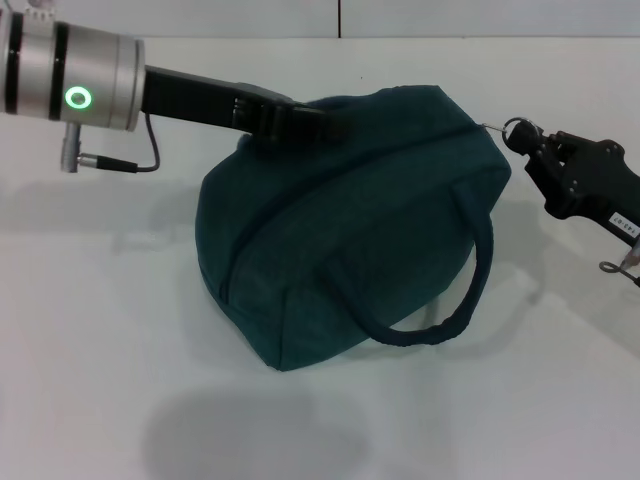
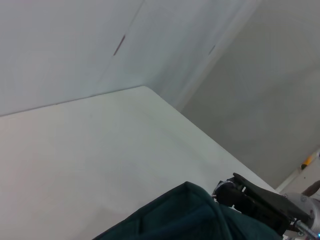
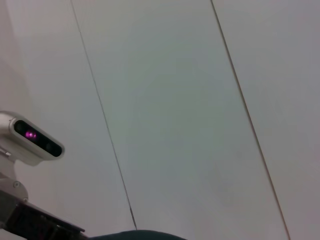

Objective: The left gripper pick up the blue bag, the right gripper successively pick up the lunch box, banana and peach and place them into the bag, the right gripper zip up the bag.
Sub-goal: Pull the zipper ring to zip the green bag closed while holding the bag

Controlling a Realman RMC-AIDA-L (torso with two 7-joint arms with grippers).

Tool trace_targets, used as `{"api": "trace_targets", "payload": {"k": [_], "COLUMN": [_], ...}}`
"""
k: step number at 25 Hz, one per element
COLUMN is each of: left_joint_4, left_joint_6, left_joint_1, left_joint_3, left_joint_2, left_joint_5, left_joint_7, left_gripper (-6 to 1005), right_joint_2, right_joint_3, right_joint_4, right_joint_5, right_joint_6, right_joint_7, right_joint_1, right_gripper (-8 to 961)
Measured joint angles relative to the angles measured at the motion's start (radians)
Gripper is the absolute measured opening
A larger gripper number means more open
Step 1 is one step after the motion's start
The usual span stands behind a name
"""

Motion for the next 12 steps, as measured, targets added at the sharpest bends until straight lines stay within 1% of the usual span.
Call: {"api": "trace_targets", "payload": {"k": [2,8,12], "left_joint_4": [0.007,0.014,0.014], "left_joint_6": [0.004,0.025,0.063], "left_joint_1": [0.009,0.015,0.016], "left_joint_3": [0.0,0.001,-0.001], "left_joint_2": [0.001,-0.005,-0.001], "left_joint_5": [-0.003,-0.007,-0.048], "left_joint_7": [-0.001,-0.006,-0.007], "left_gripper": [77,69,64], "right_joint_2": [0.0,-0.001,-0.003], "right_joint_3": [0.0,0.0,0.017], "right_joint_4": [0.001,0.001,0.001], "right_joint_5": [0.0,0.0,-0.001], "right_joint_6": [0.0,-0.009,-0.006], "right_joint_7": [0.0,0.0,0.0], "right_joint_1": [-0.002,-0.004,-0.01], "right_gripper": [50,51,51]}}
